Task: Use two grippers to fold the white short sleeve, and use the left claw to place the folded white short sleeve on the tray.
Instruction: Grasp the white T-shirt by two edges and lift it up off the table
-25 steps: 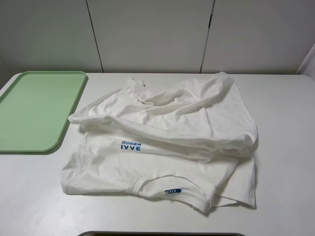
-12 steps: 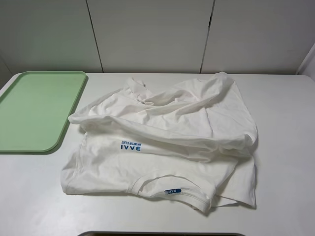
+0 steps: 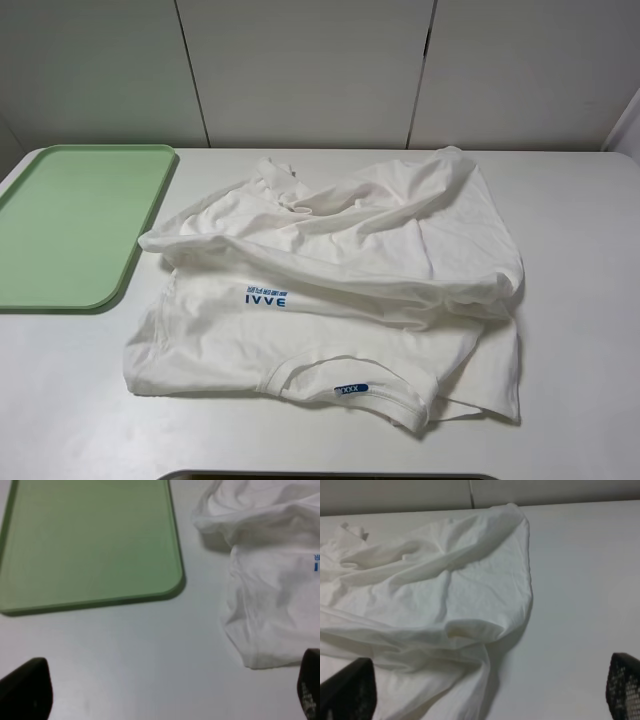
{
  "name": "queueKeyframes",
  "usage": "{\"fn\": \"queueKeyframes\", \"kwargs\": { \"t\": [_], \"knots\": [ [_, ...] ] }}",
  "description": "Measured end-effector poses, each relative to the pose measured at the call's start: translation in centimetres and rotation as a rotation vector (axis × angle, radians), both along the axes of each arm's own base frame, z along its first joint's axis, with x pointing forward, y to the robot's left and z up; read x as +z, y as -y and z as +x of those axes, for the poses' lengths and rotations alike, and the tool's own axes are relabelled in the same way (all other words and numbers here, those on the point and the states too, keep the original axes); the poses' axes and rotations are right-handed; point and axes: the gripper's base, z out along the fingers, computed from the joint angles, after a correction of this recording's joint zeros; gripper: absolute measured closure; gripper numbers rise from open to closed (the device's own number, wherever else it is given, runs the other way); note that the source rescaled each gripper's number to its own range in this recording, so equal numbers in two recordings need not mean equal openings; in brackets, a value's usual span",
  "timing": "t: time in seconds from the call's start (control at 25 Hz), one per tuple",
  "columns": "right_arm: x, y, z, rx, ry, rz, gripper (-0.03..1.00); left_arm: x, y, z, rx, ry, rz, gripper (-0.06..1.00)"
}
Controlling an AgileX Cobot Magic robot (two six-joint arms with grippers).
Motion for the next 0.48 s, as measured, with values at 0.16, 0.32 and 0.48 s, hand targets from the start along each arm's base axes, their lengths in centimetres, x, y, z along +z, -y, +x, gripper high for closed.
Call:
{"fn": "queueKeyframes", "kwargs": {
  "t": [0.16, 0.32, 0.48],
  "knots": [
    [0.03, -0.05, 0.0, 0.004, 0.002, 0.006, -0.03, 0.0, -0.01, 0.0, -0.014, 0.0, 0.0, -0.03],
    [0.03, -0.07, 0.0, 0.005, 0.002, 0.008, -0.03, 0.0, -0.03, -0.01, -0.026, 0.0, 0.0, -0.03],
    [0.03, -0.07, 0.0, 0.005, 0.002, 0.008, -0.03, 0.0, -0.05, -0.01, -0.05, 0.0, 0.0, -0.03]
  ]
}}
